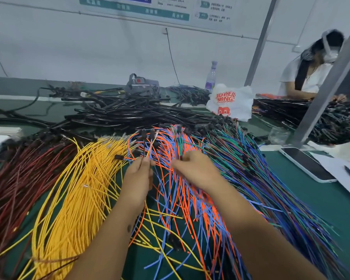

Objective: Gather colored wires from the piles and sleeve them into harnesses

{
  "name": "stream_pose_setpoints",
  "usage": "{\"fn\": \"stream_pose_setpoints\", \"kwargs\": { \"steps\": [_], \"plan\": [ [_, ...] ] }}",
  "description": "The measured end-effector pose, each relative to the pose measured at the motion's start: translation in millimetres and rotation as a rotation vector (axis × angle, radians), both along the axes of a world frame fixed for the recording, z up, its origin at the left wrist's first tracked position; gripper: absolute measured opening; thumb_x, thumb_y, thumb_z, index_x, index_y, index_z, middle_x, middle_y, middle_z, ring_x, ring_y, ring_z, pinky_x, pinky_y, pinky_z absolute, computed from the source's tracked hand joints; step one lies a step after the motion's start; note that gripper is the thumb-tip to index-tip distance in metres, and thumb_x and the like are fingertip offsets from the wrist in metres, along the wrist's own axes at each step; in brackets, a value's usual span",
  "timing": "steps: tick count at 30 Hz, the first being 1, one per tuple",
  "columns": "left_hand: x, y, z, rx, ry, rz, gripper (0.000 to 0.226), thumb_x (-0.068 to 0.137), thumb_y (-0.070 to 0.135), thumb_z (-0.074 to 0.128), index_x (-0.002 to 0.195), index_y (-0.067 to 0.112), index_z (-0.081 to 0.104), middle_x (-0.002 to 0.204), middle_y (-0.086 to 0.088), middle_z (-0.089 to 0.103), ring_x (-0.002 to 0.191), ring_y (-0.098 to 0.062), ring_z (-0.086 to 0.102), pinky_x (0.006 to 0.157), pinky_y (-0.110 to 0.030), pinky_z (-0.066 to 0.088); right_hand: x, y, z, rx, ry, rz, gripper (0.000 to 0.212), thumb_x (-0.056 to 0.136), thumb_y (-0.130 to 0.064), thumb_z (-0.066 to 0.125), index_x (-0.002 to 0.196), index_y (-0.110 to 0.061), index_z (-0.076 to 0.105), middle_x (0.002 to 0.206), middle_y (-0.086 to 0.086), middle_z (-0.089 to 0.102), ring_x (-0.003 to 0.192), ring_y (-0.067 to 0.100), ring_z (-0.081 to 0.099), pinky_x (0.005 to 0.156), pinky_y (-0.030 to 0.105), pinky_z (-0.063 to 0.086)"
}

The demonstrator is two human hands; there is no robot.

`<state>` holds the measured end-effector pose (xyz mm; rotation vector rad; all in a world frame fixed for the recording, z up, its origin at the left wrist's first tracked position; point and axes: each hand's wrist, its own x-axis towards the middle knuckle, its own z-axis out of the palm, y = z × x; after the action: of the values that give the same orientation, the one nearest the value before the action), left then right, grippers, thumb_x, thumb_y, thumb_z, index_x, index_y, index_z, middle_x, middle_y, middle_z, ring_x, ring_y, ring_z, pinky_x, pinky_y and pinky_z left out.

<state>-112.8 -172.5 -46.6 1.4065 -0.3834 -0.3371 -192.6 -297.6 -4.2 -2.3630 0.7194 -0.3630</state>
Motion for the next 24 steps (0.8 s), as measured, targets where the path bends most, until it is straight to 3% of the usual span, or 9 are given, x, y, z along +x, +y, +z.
{"fn": "stream_pose_setpoints", "kwargs": {
  "steps": [3,5,7,9,11,14,18,21,24],
  "plan": [
    [1.0,-0.4,-0.4,-0.048,0.009,0.023,0.034,0.104,0.022,0.033,0.074,0.014,0.045,0.048,0.01,0.029,0.037,-0.004,0.023,0.037,-0.017,0.021,12.4,16.9,-11.5,-0.192,0.059,-0.004,0.033,0.089,-0.037,0.052,0.068,-0.012,0.046,0.062,0.0,0.049,0.07,0.031,0.053,0.054,0.032,0.034],
    [2.2,-0.9,-0.9,-0.09,0.047,0.046,0.036,0.105,0.021,0.031,0.071,0.015,0.04,0.05,0.008,0.028,0.038,-0.005,0.022,0.037,-0.017,0.021,16.5,21.5,-8.8,-0.143,0.023,0.017,0.028,0.093,-0.032,0.046,0.074,-0.013,0.045,0.068,0.004,0.054,0.073,0.036,0.055,0.056,0.035,0.041],
    [3.6,-2.0,-0.9,-0.181,0.113,0.046,0.036,0.105,0.02,0.03,0.07,0.016,0.038,0.048,0.008,0.027,0.037,-0.005,0.02,0.036,-0.014,0.019,19.0,22.5,0.0,0.033,-0.198,0.022,0.022,0.096,-0.031,0.044,0.083,-0.015,0.05,0.074,0.011,0.06,0.073,0.038,0.059,0.067,0.047,0.052],
    [4.9,-2.5,0.3,-0.249,0.17,0.045,0.036,0.105,0.019,0.029,0.07,0.018,0.038,0.048,0.008,0.028,0.037,-0.004,0.021,0.036,-0.013,0.018,23.3,28.0,7.6,0.127,-0.475,0.004,0.019,0.098,-0.029,0.045,0.08,-0.023,0.048,0.065,-0.002,0.051,0.065,0.029,0.05,0.07,0.05,0.048],
    [6.8,-2.6,1.9,-0.272,0.225,0.053,0.035,0.104,0.017,0.028,0.07,0.019,0.038,0.046,0.01,0.029,0.036,-0.003,0.021,0.034,-0.013,0.019,28.7,41.1,9.0,0.11,-0.612,0.018,0.016,0.097,-0.029,0.046,0.083,-0.025,0.048,0.059,-0.008,0.041,0.063,0.02,0.04,0.064,0.046,0.042],
    [8.7,-1.0,3.8,-0.283,0.289,0.067,0.034,0.101,0.014,0.029,0.069,0.019,0.039,0.046,0.007,0.032,0.037,-0.006,0.027,0.034,-0.015,0.023,38.8,62.4,-6.0,0.085,-0.495,0.053,0.01,0.099,-0.03,0.044,0.092,-0.023,0.049,0.07,-0.003,0.055,0.068,0.025,0.05,0.067,0.045,0.043],
    [5.8,2.9,4.4,-0.234,0.243,0.098,0.028,0.097,0.012,0.039,0.073,0.012,0.053,0.063,-0.007,0.053,0.055,-0.019,0.052,0.053,-0.025,0.042,41.4,80.5,-35.3,0.205,-0.321,0.036,0.019,0.1,-0.029,0.043,0.104,-0.015,0.054,0.101,0.011,0.066,0.097,0.031,0.061,0.084,0.042,0.048],
    [1.8,-0.2,3.2,-0.203,0.19,0.099,0.029,0.101,0.014,0.038,0.078,0.013,0.055,0.067,-0.007,0.057,0.06,-0.018,0.055,0.059,-0.026,0.043,40.5,75.1,-39.2,0.323,-0.367,-0.001,0.022,0.1,-0.02,0.042,0.097,-0.01,0.062,0.092,0.008,0.065,0.09,0.024,0.06,0.079,0.034,0.045],
    [2.2,-3.5,5.5,-0.195,0.235,0.058,0.031,0.102,0.015,0.035,0.077,0.014,0.053,0.046,0.004,0.05,0.039,-0.009,0.045,0.042,-0.015,0.037,38.3,67.1,-31.7,0.457,-0.413,-0.001,0.03,0.099,-0.007,0.04,0.073,-0.012,0.054,0.062,0.002,0.053,0.059,0.017,0.05,0.057,0.029,0.039]
  ]
}}
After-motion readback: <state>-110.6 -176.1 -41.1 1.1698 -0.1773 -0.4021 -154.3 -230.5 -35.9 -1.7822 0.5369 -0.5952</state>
